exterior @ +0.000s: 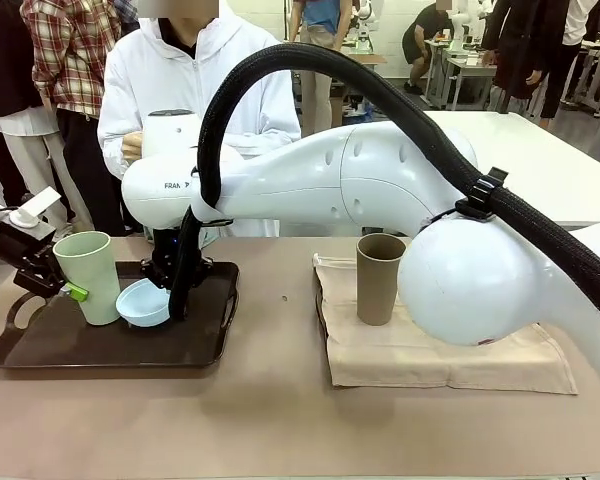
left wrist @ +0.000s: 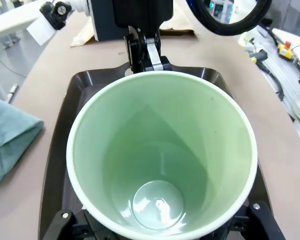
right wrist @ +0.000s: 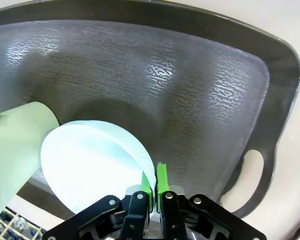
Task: Set up a tray with a mat and arrange the tableware.
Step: Pick up the Picnic Bowl and Reusable plastic cup from the Handle tray in front of the human's position and hold them in the air.
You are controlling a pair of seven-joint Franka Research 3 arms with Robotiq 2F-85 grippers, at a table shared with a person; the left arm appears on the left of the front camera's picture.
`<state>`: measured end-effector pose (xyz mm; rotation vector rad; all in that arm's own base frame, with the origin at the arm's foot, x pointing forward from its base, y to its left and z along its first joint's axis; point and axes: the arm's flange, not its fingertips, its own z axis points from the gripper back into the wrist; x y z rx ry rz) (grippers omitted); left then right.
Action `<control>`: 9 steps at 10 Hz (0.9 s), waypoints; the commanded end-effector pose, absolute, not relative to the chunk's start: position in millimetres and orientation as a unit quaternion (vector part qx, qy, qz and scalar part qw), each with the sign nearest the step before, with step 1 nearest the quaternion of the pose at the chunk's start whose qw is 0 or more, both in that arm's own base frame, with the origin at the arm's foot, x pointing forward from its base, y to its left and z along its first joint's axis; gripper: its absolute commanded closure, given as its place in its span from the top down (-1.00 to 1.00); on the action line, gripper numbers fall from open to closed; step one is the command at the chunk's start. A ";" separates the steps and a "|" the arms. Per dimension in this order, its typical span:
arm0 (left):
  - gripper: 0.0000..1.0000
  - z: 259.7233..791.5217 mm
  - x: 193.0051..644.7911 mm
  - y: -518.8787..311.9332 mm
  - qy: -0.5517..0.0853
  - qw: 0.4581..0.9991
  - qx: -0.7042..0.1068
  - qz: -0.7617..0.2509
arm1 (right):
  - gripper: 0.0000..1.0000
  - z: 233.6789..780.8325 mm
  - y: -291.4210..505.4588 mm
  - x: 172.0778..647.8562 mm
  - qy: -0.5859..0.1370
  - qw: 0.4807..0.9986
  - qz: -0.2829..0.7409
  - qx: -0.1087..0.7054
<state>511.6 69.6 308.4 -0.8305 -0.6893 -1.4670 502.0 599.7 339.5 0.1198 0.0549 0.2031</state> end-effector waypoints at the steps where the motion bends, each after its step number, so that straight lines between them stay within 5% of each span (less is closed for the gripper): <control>1: -1.00 318.4 505.3 76.0 -0.317 0.600 -0.355 -0.643 | -1.00 342.9 607.4 505.9 0.036 0.995 0.090 0.000; 9: -1.00 496.5 423.7 80.5 -0.401 0.576 -0.246 -0.668 | -1.00 526.1 540.8 406.2 -0.062 0.996 0.060 0.026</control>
